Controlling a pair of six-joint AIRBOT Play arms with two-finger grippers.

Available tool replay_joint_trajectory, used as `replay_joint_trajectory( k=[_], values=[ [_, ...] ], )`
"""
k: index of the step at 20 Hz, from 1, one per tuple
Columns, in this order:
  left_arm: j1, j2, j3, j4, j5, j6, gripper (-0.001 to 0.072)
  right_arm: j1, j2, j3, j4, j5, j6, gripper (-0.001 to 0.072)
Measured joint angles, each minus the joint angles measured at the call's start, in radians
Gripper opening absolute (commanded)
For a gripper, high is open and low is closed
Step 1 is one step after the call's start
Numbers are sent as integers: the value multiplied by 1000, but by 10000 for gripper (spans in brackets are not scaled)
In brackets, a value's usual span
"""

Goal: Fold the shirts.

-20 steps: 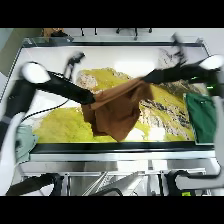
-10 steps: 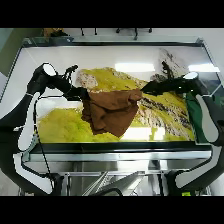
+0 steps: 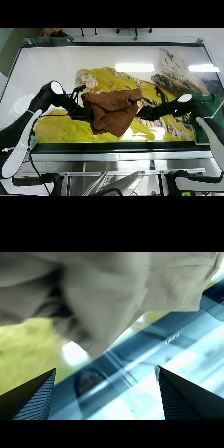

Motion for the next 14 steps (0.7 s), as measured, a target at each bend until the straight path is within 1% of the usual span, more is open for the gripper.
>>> replay_joint_trajectory(
  k=[4,7,8,9,11,12,13,14],
  values=[
    [-105,24,-106,3,189,0,691,125,-18,-105,33,-164,0,517],
    [-133,-8,-113,6,259,3,690,183,-53,-126,82,-229,2,517],
    [-134,-22,-109,7,269,3,666,196,-66,-130,92,-245,2,515],
    [-132,-34,-106,8,278,3,530,208,-77,-132,108,-263,2,471],
    [-127,-53,-102,6,286,3,226,230,-96,-135,132,-298,-18,299],
    [-125,-59,-101,5,291,3,35,242,-103,-137,152,-315,-39,177],
    [-124,-63,-100,3,292,3,18,253,-109,-137,170,-331,-64,64],
    [-123,-64,-99,2,292,3,17,261,-112,-135,187,-341,-85,21]
  ],
)
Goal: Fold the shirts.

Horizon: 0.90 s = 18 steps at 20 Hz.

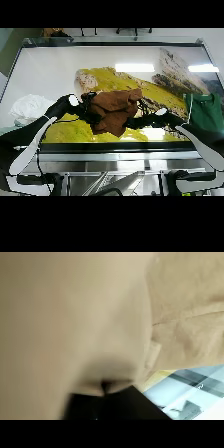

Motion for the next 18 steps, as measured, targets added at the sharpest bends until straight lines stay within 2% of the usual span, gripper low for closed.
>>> replay_joint_trajectory(
  k=[4,7,10,13,18],
  values=[
    [22,73,6,-19,-14,6,17,-4,57,60,43,25,-44,20],
    [96,214,72,-41,-89,13,17,-96,184,167,15,116,-15,20],
    [226,395,219,-100,-171,13,17,-272,354,354,-11,228,24,20],
    [392,580,409,-196,-195,11,17,-456,499,584,-19,294,44,20],
    [678,815,656,-266,-201,17,17,-660,640,939,-16,330,51,19]
  ],
)
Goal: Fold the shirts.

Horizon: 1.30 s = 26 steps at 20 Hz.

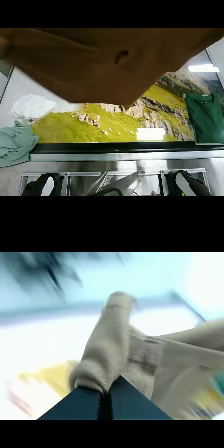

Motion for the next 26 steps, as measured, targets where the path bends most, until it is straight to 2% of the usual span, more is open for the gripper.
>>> replay_joint_trajectory(
  k=[4,7,10,12,16,19,20,21,22,23,26],
  values=[
    [165,71,74,-22,6,18,17,-60,-1,134,11,-13,-35,19],
    [163,19,63,-72,-32,22,17,-74,-97,143,90,38,-66,20],
    [48,-90,-56,-80,-52,25,17,-47,-253,80,182,110,-110,19],
    [-59,-188,-179,-17,3,26,17,13,-370,7,176,114,-141,20],
    [-220,-457,-379,105,197,28,17,164,-625,-117,44,4,-177,20],
    [-264,-704,-383,136,283,28,20,250,-816,-150,-25,-117,-188,25],
    [-270,-788,-354,141,286,28,22,265,-861,-154,-39,-158,-190,164],
    [-270,-859,-312,140,287,28,149,274,-898,-155,-46,-195,-192,301],
    [-266,-917,-267,135,277,28,534,277,-919,-154,-52,-215,-192,302],
    [-258,-970,-215,129,253,28,692,273,-933,-152,-60,-226,-192,302],
    [-213,-1047,-72,116,150,25,691,211,-912,-142,-72,-200,-192,298]
  ],
)
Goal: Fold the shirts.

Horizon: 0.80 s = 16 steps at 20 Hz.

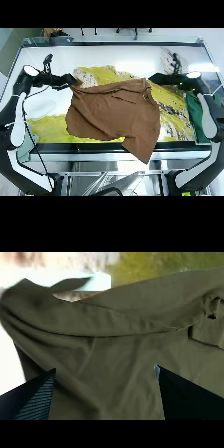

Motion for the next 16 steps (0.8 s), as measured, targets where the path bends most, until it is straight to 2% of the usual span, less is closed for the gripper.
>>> replay_joint_trajectory(
  k=[4,8,10,15,16],
  values=[
    [107,-1,86,20,-214,28,690,-152,97,-21,-13,195,23,294],
    [211,55,-65,39,-395,67,690,-293,231,-188,-65,330,47,304],
    [246,103,-236,43,-409,105,690,-345,299,-304,-143,351,71,440],
    [257,171,-591,38,-312,211,690,-391,390,-533,-277,358,119,439],
    [247,175,-638,25,-287,232,659,-391,397,-567,-288,358,126,439]
  ],
)
